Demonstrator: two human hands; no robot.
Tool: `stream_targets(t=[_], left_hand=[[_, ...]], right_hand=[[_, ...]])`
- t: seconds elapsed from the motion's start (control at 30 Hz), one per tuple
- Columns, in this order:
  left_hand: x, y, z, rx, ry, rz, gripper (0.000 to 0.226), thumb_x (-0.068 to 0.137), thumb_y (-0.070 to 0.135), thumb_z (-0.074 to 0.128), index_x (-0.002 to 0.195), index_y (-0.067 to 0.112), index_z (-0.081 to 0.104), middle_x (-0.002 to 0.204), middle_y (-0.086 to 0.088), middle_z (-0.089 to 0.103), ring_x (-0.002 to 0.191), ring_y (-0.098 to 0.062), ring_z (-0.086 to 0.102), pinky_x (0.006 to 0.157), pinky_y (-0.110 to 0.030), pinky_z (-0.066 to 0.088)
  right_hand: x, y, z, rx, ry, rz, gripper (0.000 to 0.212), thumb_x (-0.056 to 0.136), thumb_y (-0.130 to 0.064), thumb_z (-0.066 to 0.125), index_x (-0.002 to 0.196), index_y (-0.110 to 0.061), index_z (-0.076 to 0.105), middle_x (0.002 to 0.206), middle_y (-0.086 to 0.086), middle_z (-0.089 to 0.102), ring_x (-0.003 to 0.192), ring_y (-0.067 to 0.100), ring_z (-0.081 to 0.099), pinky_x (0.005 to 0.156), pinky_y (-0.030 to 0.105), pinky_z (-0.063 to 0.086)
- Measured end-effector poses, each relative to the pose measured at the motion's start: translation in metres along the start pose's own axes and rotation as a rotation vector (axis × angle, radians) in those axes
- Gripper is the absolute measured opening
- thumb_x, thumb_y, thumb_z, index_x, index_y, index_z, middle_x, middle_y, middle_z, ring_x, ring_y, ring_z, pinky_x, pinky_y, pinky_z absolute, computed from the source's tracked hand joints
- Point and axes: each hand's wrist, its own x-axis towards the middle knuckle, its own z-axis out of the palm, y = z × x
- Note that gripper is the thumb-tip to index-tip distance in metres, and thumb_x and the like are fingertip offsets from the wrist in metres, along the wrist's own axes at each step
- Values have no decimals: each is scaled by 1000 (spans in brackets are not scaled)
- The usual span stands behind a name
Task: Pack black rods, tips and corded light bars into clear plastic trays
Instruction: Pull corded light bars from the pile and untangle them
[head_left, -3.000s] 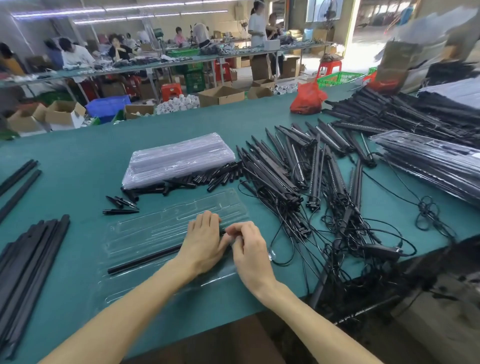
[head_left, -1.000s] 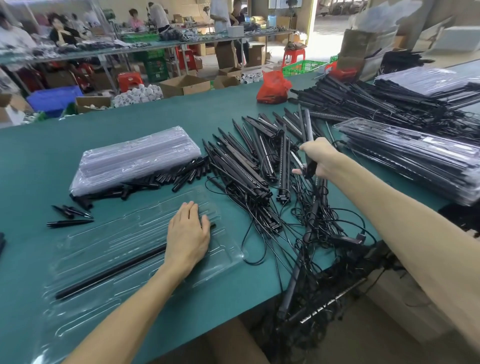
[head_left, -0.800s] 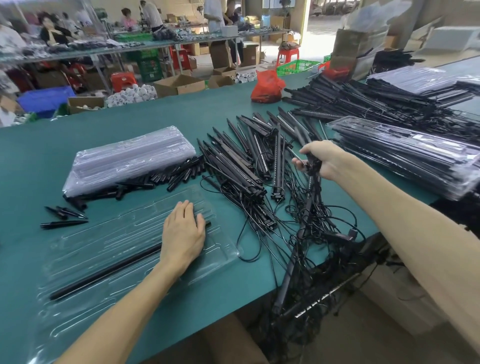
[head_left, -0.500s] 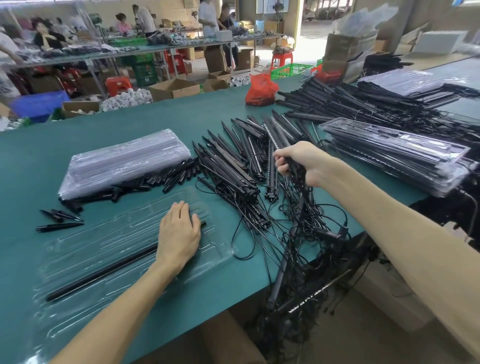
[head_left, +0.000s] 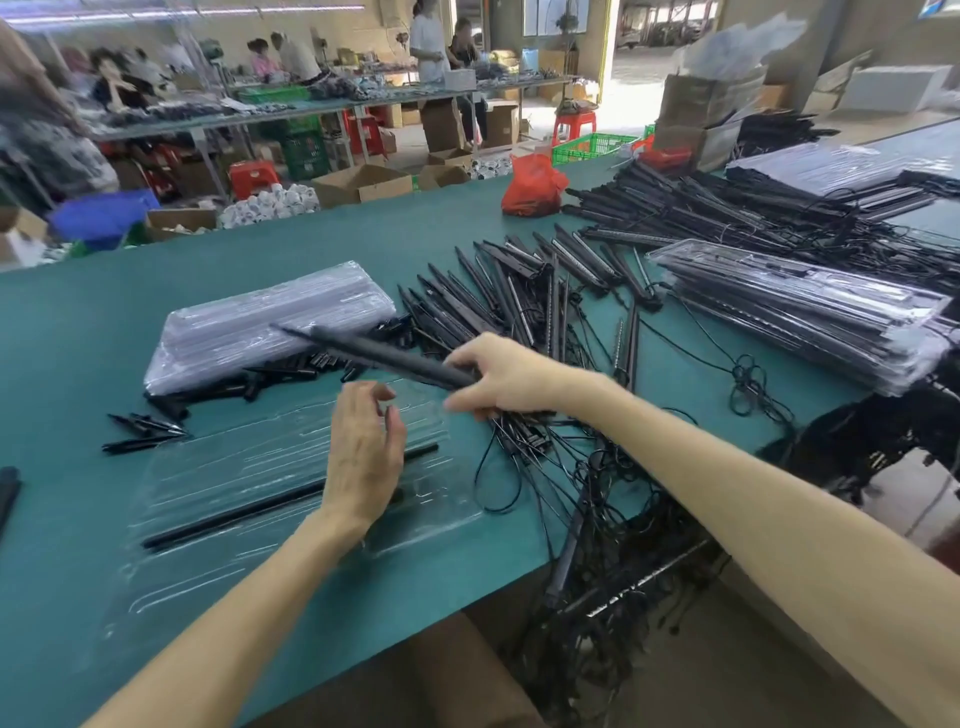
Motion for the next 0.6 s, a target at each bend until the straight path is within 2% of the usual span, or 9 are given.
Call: stream_targets(t=[0.1,0.17,0.23,0.33,0.4,0.47,0.53,0.6], left_hand=[[3,-3,-16,158,44,50,38,83,-2,70,113,0,47,116,-19,44,108,-26,41,98,-38,39],[0,-2,-27,263,6,133,53,76,-2,76,116,4,42,120,-17,38,110,-29,40,96,-37,34],[-5,3,-36,311,-16,196,59,74,-3,77,116,9,38,121,-13,37,107,-28,42,91,-36,36],[-8,19,-40,356,-52,302,56,74,0,78,117,6,43,121,-14,43,108,-29,46,93,-39,37],[-7,30,-36,392,-172,382,56,70,2,81,120,-1,54,121,-18,53,108,-32,51,96,-42,41],[-4,38,-33,406,-310,368,55,72,1,79,122,-3,57,116,-17,59,103,-33,59,94,-44,47],[0,42,-35,434,-391,342,37,80,3,76,114,2,60,101,-12,64,90,-31,63,84,-42,51],[2,42,-37,470,-424,374,20,83,2,75,96,6,61,83,-9,65,74,-30,63,70,-40,51]], right_hand=[[5,4,33,-87,50,-40,17,87,-10,73,100,-2,65,68,4,65,52,10,58,53,21,49],[6,9,44,-95,95,-61,13,86,-6,71,96,-2,65,73,9,66,55,13,61,56,24,50],[6,11,50,-128,95,-79,15,86,-4,71,100,-2,67,85,11,66,62,16,62,62,30,52],[2,8,58,-239,85,-158,23,86,-7,72,107,-1,68,90,5,58,79,21,59,76,35,49],[-2,5,61,-302,89,-201,19,87,-8,69,102,3,67,90,10,59,87,30,60,81,40,48],[-8,5,61,-331,98,-197,14,86,-4,64,97,4,65,93,15,61,88,33,60,81,45,48],[-16,7,57,-366,114,-173,13,86,-5,62,99,-3,63,94,9,56,87,29,58,80,46,49],[-24,13,53,-457,124,-155,21,90,-12,63,111,-11,60,102,4,55,93,26,58,81,44,50]])
